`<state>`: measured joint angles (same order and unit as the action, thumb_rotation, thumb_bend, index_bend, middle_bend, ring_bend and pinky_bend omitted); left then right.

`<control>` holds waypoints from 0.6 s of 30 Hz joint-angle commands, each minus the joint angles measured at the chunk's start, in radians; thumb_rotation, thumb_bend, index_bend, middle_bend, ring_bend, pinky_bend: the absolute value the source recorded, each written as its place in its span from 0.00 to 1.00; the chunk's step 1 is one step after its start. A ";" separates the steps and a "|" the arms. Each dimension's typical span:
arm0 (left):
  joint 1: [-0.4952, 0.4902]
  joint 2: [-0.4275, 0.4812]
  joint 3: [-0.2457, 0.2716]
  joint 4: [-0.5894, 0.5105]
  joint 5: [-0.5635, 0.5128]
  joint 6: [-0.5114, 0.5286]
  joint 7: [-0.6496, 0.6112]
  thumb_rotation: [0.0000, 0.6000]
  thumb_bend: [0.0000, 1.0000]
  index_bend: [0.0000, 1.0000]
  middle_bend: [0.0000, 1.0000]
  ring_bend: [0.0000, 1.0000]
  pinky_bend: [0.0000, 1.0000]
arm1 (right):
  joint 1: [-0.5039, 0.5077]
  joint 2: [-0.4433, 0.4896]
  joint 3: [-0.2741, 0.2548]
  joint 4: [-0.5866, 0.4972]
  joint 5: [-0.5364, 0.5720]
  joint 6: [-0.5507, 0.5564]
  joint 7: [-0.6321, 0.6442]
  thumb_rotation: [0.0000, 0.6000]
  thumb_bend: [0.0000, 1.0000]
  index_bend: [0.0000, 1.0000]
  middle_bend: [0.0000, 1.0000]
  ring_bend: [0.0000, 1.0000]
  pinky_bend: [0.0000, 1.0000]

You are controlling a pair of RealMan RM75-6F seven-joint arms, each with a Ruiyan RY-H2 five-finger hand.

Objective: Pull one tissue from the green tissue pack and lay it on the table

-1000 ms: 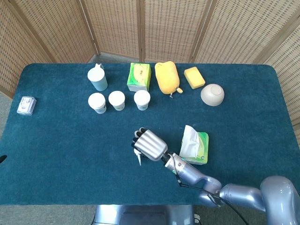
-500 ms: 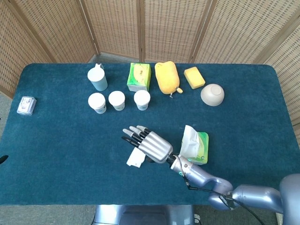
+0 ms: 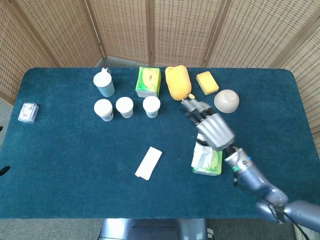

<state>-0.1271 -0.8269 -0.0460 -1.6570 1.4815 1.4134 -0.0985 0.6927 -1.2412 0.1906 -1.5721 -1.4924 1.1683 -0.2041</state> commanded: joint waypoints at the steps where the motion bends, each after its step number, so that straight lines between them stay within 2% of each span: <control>1: 0.000 -0.007 0.001 0.005 0.003 0.001 0.001 1.00 0.00 0.00 0.00 0.00 0.01 | -0.065 0.034 -0.012 0.067 0.043 0.036 0.047 1.00 0.03 0.05 0.02 0.00 0.19; 8: 0.003 -0.009 0.006 0.010 0.011 0.005 0.002 1.00 0.00 0.00 0.00 0.00 0.01 | -0.174 0.076 -0.075 0.086 0.057 0.096 0.065 1.00 0.01 0.05 0.02 0.00 0.19; 13: 0.008 -0.001 0.007 0.000 0.012 0.015 0.005 1.00 0.00 0.00 0.00 0.00 0.01 | -0.246 0.118 -0.102 0.036 0.103 0.128 0.014 1.00 0.00 0.04 0.01 0.00 0.19; 18: 0.013 0.006 0.006 -0.010 0.013 0.024 0.003 1.00 0.00 0.00 0.00 0.00 0.01 | -0.305 0.143 -0.108 -0.019 0.148 0.178 -0.050 1.00 0.00 0.04 0.01 0.00 0.19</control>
